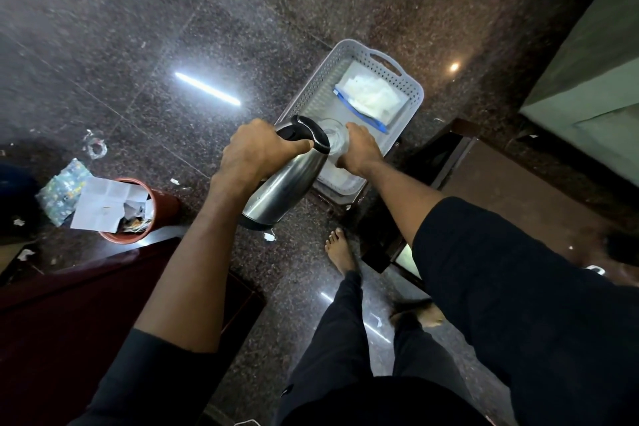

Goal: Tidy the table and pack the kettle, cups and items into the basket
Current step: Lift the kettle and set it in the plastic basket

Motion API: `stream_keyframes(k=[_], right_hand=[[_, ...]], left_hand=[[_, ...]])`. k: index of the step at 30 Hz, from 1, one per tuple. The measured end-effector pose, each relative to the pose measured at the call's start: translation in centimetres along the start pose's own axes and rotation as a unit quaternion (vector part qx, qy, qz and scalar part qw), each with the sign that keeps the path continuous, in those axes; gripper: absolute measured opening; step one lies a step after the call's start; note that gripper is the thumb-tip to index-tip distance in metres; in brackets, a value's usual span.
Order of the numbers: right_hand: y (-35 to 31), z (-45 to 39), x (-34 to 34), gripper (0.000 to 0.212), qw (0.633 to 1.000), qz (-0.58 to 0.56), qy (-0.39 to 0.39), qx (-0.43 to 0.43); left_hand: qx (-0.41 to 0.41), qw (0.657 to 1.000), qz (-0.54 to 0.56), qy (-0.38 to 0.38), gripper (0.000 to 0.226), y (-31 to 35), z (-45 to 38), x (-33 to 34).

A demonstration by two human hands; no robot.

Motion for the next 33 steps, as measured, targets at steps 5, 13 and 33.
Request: stream_keyframes(k=[5,13,33], right_hand=[[-0.1,-0.1,0.0,0.085,1.000,0.004,-0.003,0.005],[0.2,-0.2,0.1,0.084,1.000,0.013,-0.001,0.010],[0.3,-0.2,-0.5,0.076,1.000,0.011,0.010,0.021]], left_hand=[[-0.004,1.000,0.002,-0.008,0.077,0.1,0.1,0.1],[-0.002,1.000,-0.005,-0.004,0.085,0.5,0.3,-0.2],[0.004,1.000,-0.002,-0.026,0.084,1.2,0.0,-0.8]])
Point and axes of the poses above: each hand's wrist, its own z-axis away from the middle knuckle, its own x-axis out of the palm, y = z × x, the point moved 8 cm from there along -z, towards the middle knuckle, and after that the axes turned 6 degrees about x, right-handed, at the moved point
